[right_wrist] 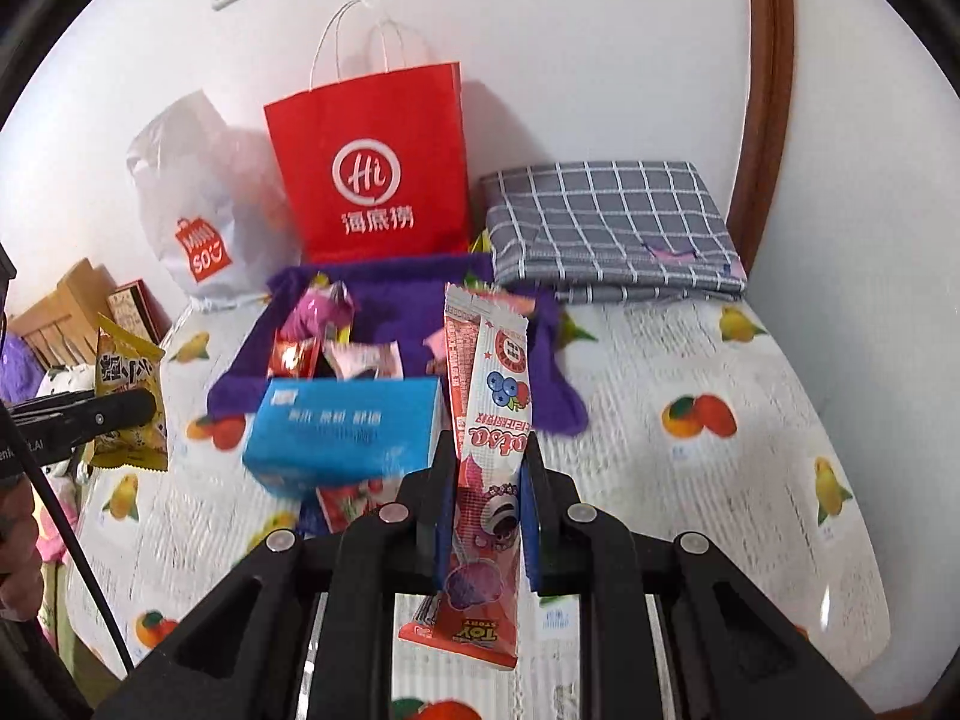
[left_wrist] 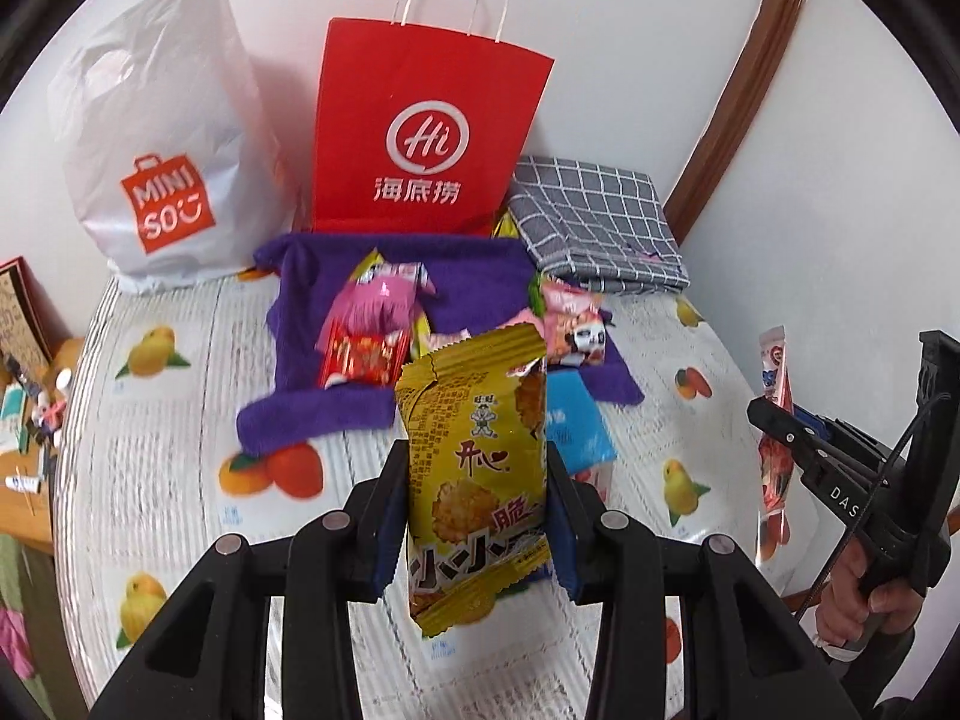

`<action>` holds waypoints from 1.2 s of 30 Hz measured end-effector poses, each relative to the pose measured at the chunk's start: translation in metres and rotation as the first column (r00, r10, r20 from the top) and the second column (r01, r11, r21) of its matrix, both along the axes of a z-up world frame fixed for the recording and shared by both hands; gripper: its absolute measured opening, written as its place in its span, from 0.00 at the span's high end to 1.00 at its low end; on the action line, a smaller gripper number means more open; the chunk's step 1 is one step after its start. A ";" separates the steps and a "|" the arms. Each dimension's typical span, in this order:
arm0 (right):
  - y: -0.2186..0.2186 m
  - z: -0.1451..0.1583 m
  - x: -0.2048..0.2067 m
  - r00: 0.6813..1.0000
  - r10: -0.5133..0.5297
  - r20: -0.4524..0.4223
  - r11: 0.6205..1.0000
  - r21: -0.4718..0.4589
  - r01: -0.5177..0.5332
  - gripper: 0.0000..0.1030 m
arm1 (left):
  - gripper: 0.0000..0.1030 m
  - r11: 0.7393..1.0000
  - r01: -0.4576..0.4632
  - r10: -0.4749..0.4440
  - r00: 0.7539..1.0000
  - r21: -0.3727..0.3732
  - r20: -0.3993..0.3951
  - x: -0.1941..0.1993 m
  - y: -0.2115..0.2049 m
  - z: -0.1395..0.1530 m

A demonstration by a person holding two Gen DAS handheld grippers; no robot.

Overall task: Organize snacks
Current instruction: 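Carry the long packet in the right tool and yellow bag in the left toward the towel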

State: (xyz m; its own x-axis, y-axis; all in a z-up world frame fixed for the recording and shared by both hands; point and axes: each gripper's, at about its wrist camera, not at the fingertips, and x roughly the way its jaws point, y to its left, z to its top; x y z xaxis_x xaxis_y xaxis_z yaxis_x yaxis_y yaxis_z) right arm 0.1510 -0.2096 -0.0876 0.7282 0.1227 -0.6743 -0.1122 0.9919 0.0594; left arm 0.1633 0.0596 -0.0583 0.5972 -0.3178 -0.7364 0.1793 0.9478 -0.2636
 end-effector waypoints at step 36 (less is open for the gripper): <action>0.033 -0.001 0.119 0.999 0.035 -0.006 0.998 0.044 -0.035 0.82 | 0.63 1.000 0.005 -0.005 1.000 0.013 0.004 0.105 0.001 0.001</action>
